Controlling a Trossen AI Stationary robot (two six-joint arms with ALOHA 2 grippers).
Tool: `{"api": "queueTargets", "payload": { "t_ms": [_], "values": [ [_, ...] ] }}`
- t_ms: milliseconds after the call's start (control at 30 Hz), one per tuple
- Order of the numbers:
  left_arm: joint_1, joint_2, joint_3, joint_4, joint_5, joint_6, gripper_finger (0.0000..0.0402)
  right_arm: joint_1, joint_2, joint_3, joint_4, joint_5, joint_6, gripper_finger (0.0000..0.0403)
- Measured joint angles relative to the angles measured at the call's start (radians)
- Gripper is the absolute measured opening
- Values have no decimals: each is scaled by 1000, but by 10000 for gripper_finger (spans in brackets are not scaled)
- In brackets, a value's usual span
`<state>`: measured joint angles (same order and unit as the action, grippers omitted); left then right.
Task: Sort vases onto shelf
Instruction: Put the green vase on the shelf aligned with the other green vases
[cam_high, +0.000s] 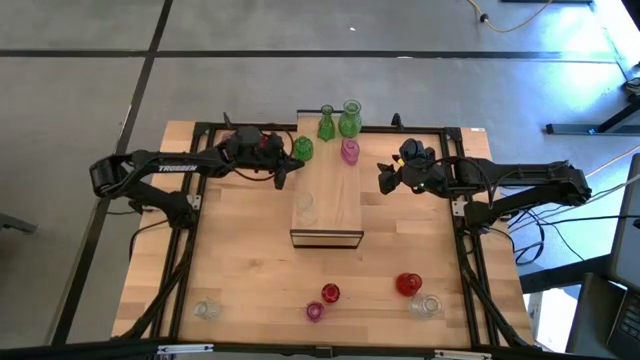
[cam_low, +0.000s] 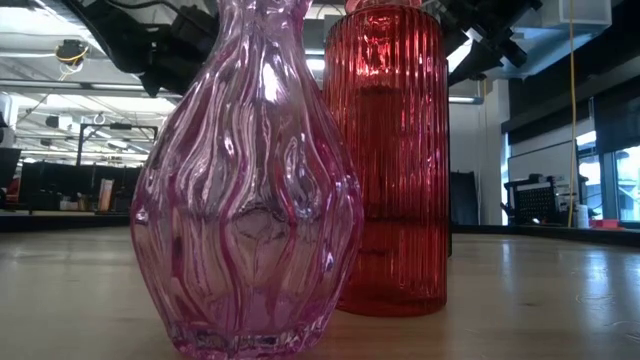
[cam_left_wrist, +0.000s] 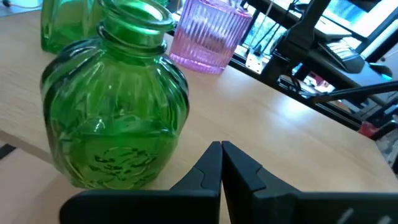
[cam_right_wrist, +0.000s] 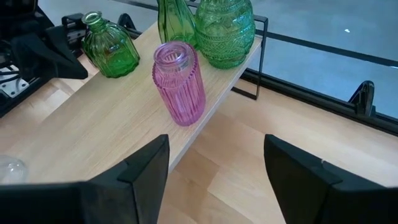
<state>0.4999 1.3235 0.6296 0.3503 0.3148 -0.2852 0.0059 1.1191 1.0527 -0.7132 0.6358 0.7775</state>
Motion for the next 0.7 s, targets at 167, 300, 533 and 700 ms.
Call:
{"api": "queueTargets", "payload": {
  "t_ms": [167,300,533,700],
  "values": [
    [15,0,0,5,-9,24,0,0,0,0,0,0,0,241],
    [38,0,0,5,-2,27,0,0,0,0,0,0,0,241],
    [76,0,1,4,23,33,0,0,0,0,-1,0,0,241],
    [95,0,1,23,45,33,0,0,0,0,-1,0,0,241]
  ]
}}
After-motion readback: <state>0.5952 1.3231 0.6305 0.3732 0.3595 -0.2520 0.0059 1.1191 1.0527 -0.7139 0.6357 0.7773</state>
